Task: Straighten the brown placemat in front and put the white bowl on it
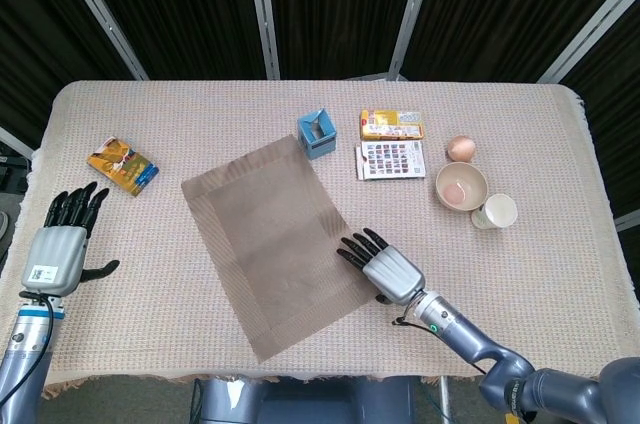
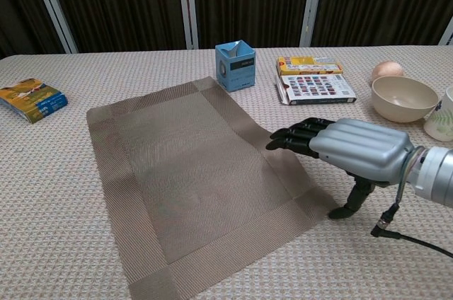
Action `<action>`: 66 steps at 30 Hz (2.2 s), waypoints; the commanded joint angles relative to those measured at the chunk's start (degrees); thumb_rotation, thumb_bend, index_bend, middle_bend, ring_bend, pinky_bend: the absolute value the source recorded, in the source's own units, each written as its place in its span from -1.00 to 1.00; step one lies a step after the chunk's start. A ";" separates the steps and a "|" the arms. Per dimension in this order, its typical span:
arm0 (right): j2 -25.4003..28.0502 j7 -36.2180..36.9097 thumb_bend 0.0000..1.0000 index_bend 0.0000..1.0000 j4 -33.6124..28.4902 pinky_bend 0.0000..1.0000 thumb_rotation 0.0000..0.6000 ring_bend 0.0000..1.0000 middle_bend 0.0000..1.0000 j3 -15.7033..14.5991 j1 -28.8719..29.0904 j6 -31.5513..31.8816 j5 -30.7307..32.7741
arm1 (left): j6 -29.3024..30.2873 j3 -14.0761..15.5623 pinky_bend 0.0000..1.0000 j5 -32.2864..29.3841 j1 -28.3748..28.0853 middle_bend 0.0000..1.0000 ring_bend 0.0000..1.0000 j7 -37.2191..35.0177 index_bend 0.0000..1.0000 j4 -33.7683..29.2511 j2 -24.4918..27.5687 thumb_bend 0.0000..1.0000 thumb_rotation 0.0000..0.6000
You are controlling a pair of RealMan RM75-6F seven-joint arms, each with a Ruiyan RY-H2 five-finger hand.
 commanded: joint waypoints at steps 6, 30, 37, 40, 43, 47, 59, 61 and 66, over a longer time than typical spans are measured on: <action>-0.63 3.00 -0.93 -0.80 1.27 -1.00 1.00 -1.00 -1.00 -0.10 0.45 2.25 -0.93 | -0.14 0.11 -1.00 0.17 0.03 -1.00 -1.00 -0.32 -1.00 -0.09 0.15 -1.00 1.00; -8.52 14.00 -0.61 -0.79 18.18 -1.00 1.00 -1.00 -0.95 -4.00 0.75 13.16 -7.37 | -0.07 0.28 -1.00 0.54 0.21 -1.00 -1.00 -0.50 -1.00 -0.16 0.18 -1.00 1.00; -9.99 16.76 -0.39 -0.75 21.42 -1.00 1.00 -1.00 -0.94 -4.50 0.90 15.16 -7.92 | -0.36 0.30 -1.00 0.50 0.13 -1.00 -1.00 -0.66 -1.00 -0.04 0.23 -1.00 1.00; -10.24 17.72 -0.27 -0.68 22.33 -1.00 1.00 -1.00 -0.93 -5.04 0.96 15.62 -8.18 | -0.44 0.37 -1.00 0.54 0.13 -1.00 -1.00 -0.67 -1.00 -0.04 0.22 -1.00 1.00; -10.33 18.02 -0.22 -0.63 22.76 -1.00 1.00 -1.00 -0.93 -5.38 1.00 15.86 -8.38 | -0.51 0.44 -1.00 0.59 0.11 -1.00 -1.00 -0.59 -1.00 -0.06 0.18 -1.00 1.00; -10.34 17.85 -0.22 -0.55 23.46 -1.00 1.00 -1.00 -0.93 -5.96 1.24 15.96 -8.80 | -0.53 0.50 -1.00 0.64 0.11 -1.00 -1.00 -0.42 -1.00 -0.09 0.09 -1.00 1.00; -9.49 16.48 -0.17 -0.25 24.94 -1.00 1.00 -1.00 -0.91 -8.46 1.86 14.99 -10.19 | -0.73 0.58 -1.00 0.66 0.07 -1.00 -1.00 -0.44 -1.00 -0.05 0.05 -1.00 1.00; -9.37 16.40 -0.14 -0.20 25.11 -1.00 1.00 -1.00 -0.90 -8.79 1.88 14.76 -10.24 | -0.75 0.58 -1.00 0.67 0.07 -1.00 -1.00 -0.47 -1.00 -0.06 0.07 -1.00 1.00; -9.28 16.52 -0.10 -0.07 25.36 -1.00 1.00 -1.00 -0.89 -9.30 1.78 14.59 -10.22 | -0.87 0.65 -1.00 0.70 0.06 -1.00 -1.00 -0.54 -1.00 -0.10 0.08 -1.00 1.00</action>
